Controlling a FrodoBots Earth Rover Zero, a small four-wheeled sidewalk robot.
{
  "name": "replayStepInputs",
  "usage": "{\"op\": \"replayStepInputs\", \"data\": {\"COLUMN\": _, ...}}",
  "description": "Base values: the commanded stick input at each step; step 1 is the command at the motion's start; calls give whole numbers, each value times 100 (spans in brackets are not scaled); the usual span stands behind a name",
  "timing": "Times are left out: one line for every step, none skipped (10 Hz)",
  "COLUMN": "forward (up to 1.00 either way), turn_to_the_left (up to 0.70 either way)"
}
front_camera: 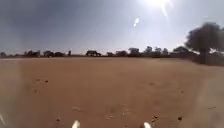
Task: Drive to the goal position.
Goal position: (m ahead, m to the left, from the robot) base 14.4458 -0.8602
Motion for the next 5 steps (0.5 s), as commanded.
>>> {"op": "replayStepInputs", "data": {"forward": 70, "turn_to_the_left": 0}}
{"op": "replayStepInputs", "data": {"forward": 70, "turn_to_the_left": 0}}
{"op": "replayStepInputs", "data": {"forward": 70, "turn_to_the_left": 0}}
{"op": "replayStepInputs", "data": {"forward": 70, "turn_to_the_left": 0}}
{"op": "replayStepInputs", "data": {"forward": 70, "turn_to_the_left": 0}}
